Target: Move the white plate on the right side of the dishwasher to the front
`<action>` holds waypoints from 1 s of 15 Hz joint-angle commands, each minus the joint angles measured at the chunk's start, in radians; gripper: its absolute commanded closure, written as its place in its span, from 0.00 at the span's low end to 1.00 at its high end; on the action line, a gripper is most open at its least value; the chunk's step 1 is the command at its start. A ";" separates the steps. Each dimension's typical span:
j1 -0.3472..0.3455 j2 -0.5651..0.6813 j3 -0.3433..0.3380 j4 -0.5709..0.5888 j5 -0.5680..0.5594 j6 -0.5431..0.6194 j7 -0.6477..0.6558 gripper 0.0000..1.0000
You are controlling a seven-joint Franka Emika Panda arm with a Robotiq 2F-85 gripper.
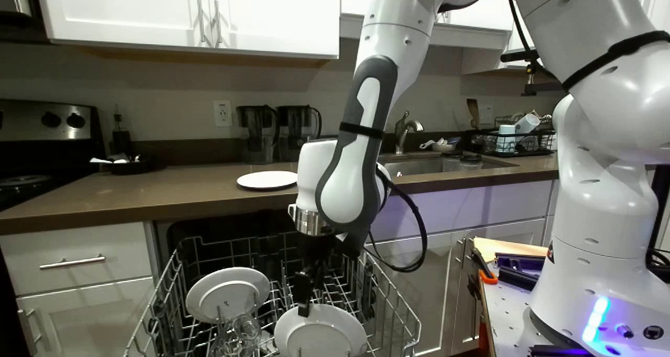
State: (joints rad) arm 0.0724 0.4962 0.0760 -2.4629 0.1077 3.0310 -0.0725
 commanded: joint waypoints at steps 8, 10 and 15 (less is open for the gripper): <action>-0.248 0.070 0.196 0.051 0.006 -0.076 -0.036 0.72; -0.278 0.070 0.219 0.065 0.016 -0.116 -0.054 0.85; -0.323 0.051 0.251 0.083 0.043 -0.232 -0.111 0.95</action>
State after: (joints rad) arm -0.2143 0.5637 0.3001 -2.3853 0.1131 2.8733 -0.1174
